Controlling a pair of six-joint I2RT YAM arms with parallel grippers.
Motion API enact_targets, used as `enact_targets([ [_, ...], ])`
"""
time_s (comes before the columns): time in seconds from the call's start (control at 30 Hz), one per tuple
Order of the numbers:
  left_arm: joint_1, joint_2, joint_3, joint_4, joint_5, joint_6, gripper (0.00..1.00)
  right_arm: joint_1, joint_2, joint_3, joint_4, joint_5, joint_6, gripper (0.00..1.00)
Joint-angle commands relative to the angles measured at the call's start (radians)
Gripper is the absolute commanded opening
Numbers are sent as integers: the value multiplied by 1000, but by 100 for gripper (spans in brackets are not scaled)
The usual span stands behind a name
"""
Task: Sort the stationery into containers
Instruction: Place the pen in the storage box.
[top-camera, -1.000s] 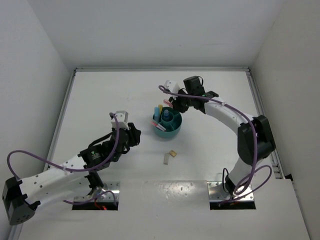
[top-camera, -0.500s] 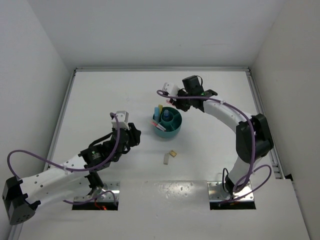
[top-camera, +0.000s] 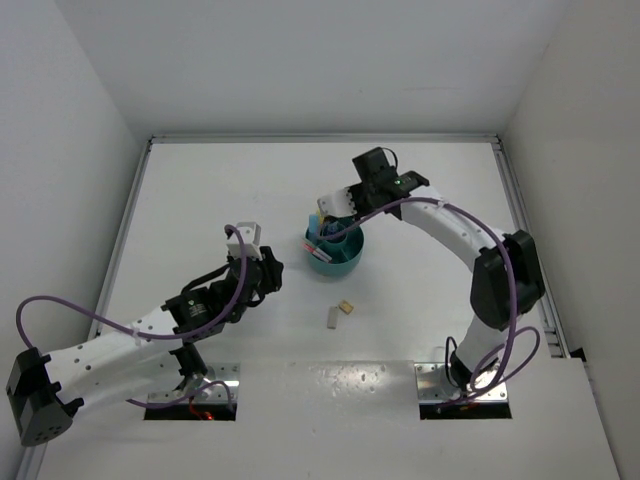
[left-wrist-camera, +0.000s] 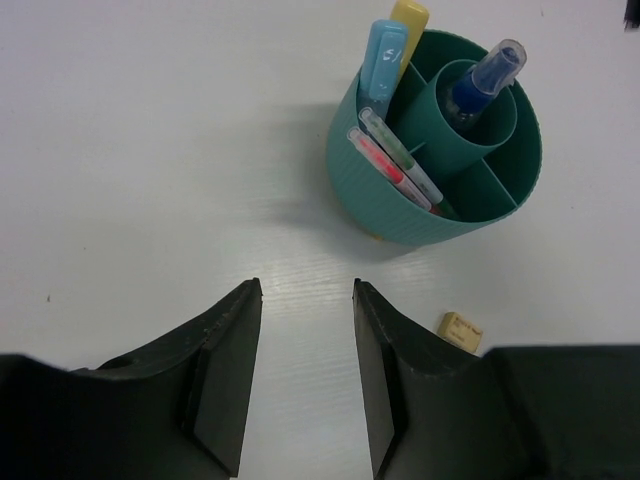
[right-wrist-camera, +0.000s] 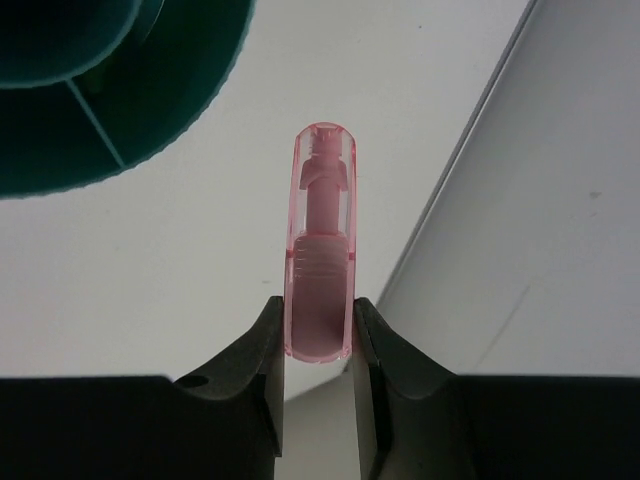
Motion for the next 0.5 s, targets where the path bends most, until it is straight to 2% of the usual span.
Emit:
enact_targets([
  [0.0, 11, -12, 36, 11, -15, 9, 47, 27, -39, -32, 11, 105, -261, 9],
  [0.27, 11, -12, 46, 10, -15, 9, 47, 100, -67, -81, 40, 143, -402, 9],
  [0.47, 11, -12, 46, 10, -15, 9, 47, 154, -13, -69, 36, 203, -413, 9],
])
